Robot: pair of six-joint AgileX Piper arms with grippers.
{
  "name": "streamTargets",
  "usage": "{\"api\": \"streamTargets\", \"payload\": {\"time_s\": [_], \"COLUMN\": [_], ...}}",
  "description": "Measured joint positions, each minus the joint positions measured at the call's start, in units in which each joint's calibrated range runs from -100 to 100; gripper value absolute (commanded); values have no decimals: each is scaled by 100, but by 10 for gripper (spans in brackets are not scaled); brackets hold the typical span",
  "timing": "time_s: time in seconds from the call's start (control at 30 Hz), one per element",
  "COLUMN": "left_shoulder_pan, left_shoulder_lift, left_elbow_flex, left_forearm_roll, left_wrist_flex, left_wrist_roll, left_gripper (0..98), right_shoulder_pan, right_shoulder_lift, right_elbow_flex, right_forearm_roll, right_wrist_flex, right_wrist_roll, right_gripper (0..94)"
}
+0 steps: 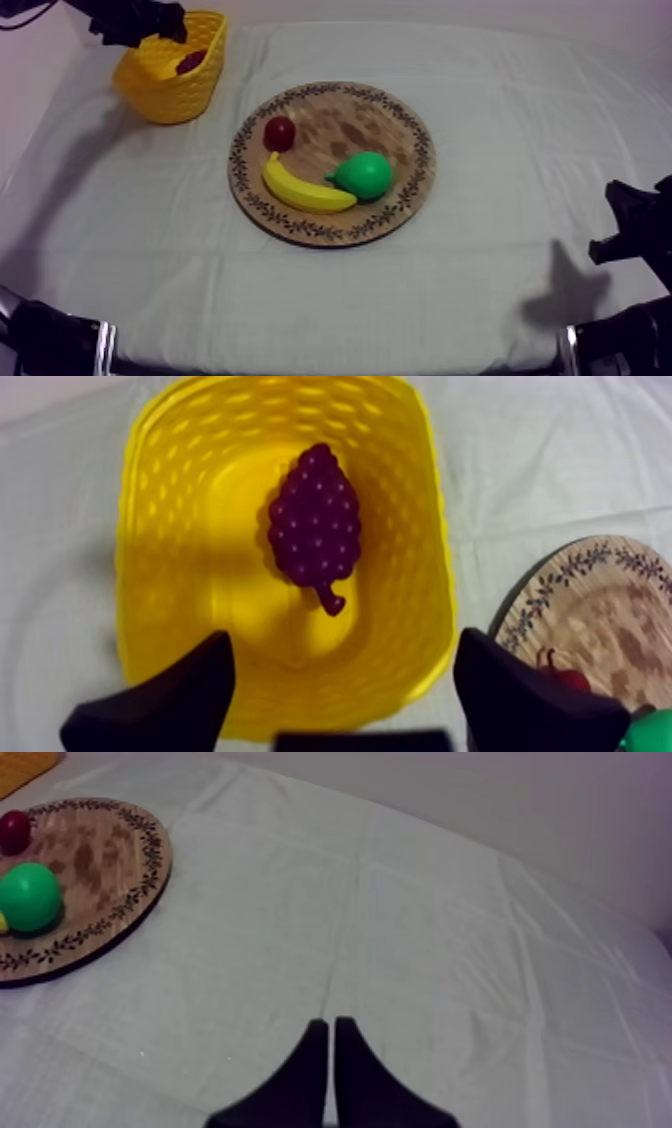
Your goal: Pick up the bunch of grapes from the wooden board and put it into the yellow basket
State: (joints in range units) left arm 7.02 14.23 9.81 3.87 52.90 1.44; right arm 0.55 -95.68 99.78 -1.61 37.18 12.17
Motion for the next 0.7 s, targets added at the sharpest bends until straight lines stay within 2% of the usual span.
{"api": "streamTargets", "payload": {"time_s": [0.3,0.7], "left_shoulder_pan": [-7,11], "left_shoulder_lift": [-918,-2704], "left_elbow_flex": [1103,2927], "left_forearm_roll": [48,197], "left_wrist_flex": [-381,-767], "left_wrist_roll": [34,-190], "left_gripper": [710,557], "right_shoulder_pan": [0,0], "right_shoulder_lift": [0,0], "right_elbow_flex": [0,0], "right_forearm_roll": [0,0], "right_wrist_flex": [0,0], "right_wrist_roll": [0,0], "right_gripper": [5,5]}}
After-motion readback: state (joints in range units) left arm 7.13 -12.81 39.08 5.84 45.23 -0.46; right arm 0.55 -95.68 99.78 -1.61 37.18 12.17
